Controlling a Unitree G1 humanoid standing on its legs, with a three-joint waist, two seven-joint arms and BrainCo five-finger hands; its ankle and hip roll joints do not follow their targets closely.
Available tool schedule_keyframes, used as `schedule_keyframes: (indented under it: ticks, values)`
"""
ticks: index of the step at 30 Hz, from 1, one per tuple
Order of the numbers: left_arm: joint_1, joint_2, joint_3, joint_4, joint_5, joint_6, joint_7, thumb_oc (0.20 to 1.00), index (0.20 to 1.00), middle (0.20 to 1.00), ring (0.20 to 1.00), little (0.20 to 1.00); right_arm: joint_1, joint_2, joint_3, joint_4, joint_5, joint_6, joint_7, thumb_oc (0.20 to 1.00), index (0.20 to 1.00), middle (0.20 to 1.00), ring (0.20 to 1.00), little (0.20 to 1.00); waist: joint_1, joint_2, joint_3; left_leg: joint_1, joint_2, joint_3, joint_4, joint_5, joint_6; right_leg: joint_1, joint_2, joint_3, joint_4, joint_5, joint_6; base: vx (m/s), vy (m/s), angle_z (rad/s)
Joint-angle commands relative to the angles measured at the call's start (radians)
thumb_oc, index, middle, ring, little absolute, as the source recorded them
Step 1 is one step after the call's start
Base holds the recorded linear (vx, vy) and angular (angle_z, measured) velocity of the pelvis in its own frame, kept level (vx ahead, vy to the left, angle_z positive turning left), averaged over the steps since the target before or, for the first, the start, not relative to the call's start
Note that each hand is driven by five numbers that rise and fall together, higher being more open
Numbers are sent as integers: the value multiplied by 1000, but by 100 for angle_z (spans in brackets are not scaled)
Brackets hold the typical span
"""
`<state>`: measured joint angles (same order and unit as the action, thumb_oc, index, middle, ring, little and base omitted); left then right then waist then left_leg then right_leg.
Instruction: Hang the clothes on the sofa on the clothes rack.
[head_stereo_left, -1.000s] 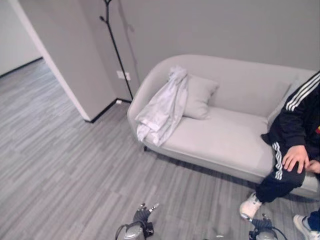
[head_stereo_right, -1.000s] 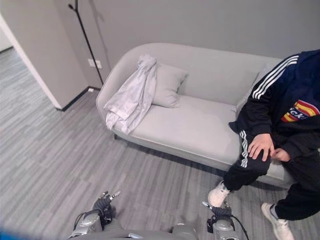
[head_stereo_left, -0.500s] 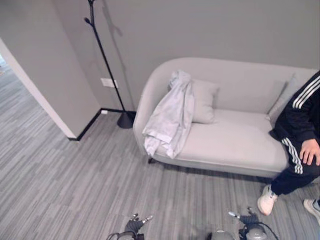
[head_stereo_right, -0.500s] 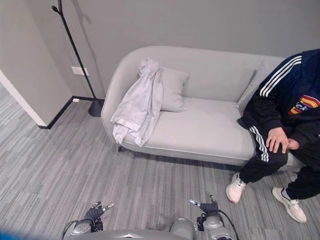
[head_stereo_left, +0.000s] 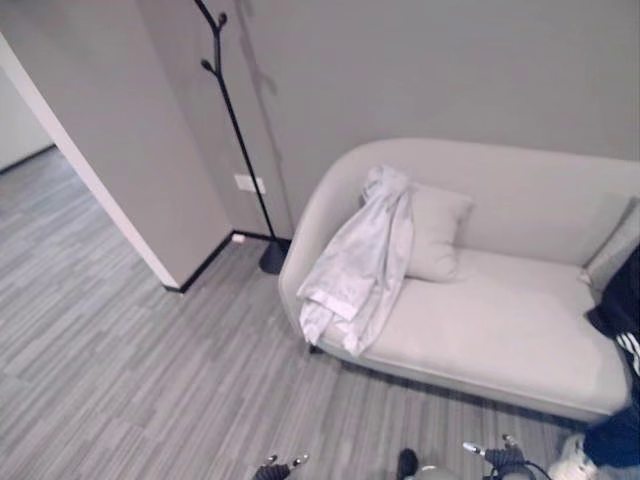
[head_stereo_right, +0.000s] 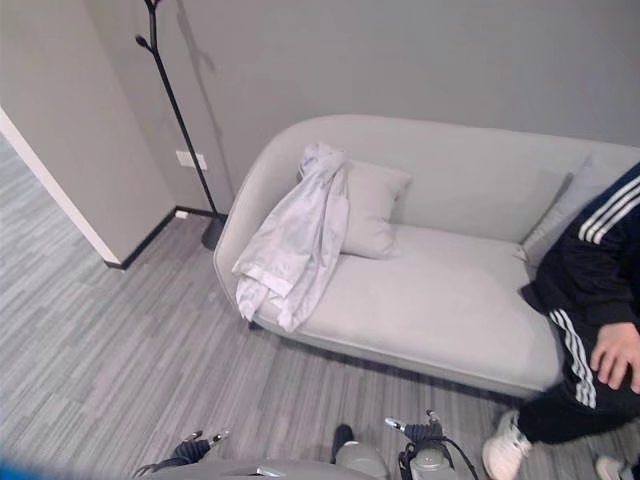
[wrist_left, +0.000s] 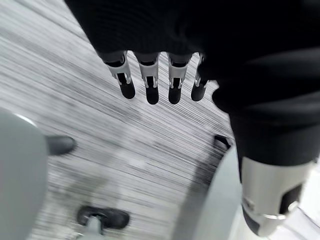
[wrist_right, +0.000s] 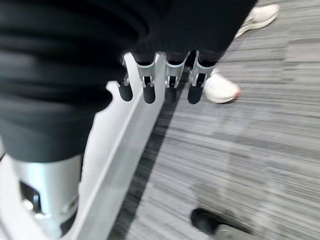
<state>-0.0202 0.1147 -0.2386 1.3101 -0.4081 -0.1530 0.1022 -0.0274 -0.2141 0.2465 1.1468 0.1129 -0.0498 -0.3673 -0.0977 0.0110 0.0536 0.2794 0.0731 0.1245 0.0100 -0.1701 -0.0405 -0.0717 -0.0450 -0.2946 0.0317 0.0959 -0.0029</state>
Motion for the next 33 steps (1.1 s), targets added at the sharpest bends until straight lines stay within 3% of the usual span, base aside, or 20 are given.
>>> schedule_keyframes:
  ticks: [1,5,8,11,13,14,15,17,21,24,25,29,32,33]
  values:
    - [-32,0,-24,-32,44,-13,1,1000,1000,1000,1000,1000,-43,-20,54,-26,-52,-24,-5,1000,1000,1000,1000,1000,-2,-62,8,-148,6,17,233,17,-30,-16,-54,34,69,-83,82,180,-137,5]
    - [-41,-4,-63,-115,20,-18,-2,1000,1000,1000,1000,1000,-68,-47,107,-81,-105,-23,-3,1000,1000,1000,1000,1000,32,-93,37,-288,68,24,564,184,-70,79,-21,29,10,-115,25,159,-140,-4]
    - [-46,-7,-97,-131,49,-17,-9,1000,1000,1000,1000,1000,-83,-61,119,-84,-122,-25,-7,1000,1000,1000,1000,1000,39,-100,49,-334,119,68,579,172,-54,111,-22,30,-2,-130,22,115,-43,-19]
    - [-54,2,-119,-184,47,-23,-9,1000,1000,1000,1000,1000,-101,-73,123,-120,-119,-29,-5,1000,1000,1000,1000,1000,59,-106,56,-379,144,93,450,116,-34,139,-35,40,-10,-147,36,151,59,-7]
    - [-60,2,-135,-191,49,-23,-7,1000,1000,1000,1000,1000,-106,-78,128,-136,-118,-34,2,1000,1000,1000,1000,1000,64,-102,54,-409,146,79,317,127,-42,151,-43,47,-9,-165,42,191,152,-5]
    - [-68,-3,-171,-195,74,-21,-14,1000,1000,1000,1000,1000,-121,-84,139,-148,-121,-40,7,1000,1000,1000,1000,1000,74,-84,58,-434,157,33,166,218,-71,177,-35,59,-13,-184,49,189,152,8]
    - [-69,-3,-171,-195,75,-21,-14,1000,1000,1000,1000,1000,-121,-84,139,-148,-121,-40,7,1000,1000,1000,1000,1000,73,-84,56,-435,156,33,161,222,-70,175,-35,58,-13,-183,49,224,171,4]
    - [-92,-9,-225,-200,107,-23,-18,1000,1000,1000,1000,1000,-155,-94,168,-150,-132,-52,15,1000,1000,1000,1000,1000,89,-61,68,-481,179,-42,7,305,-101,209,-33,84,-9,-209,64,239,177,-7]
    - [-116,-10,-255,-205,136,-27,-28,1000,1000,1000,1000,1000,-197,-120,205,-173,-182,-58,33,1000,1000,1000,1000,1000,100,-44,81,-492,201,-69,-42,339,-129,251,-51,121,-9,-232,89,270,232,-18]
    - [-124,-13,-268,-186,173,-30,-42,1000,1000,1000,1000,1000,-224,-128,238,-172,-229,-58,54,1000,1000,1000,1000,1000,107,-31,68,-477,208,-62,-37,335,-130,267,-65,138,-4,-243,102,272,246,-77]
    - [-142,-20,-297,-152,232,-23,-42,1000,1000,1000,1000,1000,-229,-116,266,-178,-285,-51,64,1000,1000,1000,1000,1000,107,-40,48,-503,184,-63,43,314,-121,287,-108,153,-2,-238,122,313,300,-58]
    - [-141,-11,-306,-146,264,-23,-41,1000,1000,1000,1000,1000,-223,-92,285,-181,-328,-40,76,1000,1000,1000,1000,1000,110,-72,32,-521,145,-27,139,246,-90,268,-165,164,30,-215,149,316,301,-10]
    - [-143,8,-308,-147,293,-14,-34,1000,1000,1000,1000,1000,-240,-70,294,-193,-345,-33,73,1000,1000,1000,1000,1000,115,-91,31,-517,102,-7,155,195,-48,207,-205,175,116,-173,167,176,304,-23]
    - [-144,33,-297,-156,305,-1,-31,1000,1000,1000,1000,1000,-266,-57,316,-226,-369,-27,71,1000,1000,1000,1000,1000,118,-97,57,-490,53,14,159,151,8,100,-248,184,311,-71,161,144,445,-5]
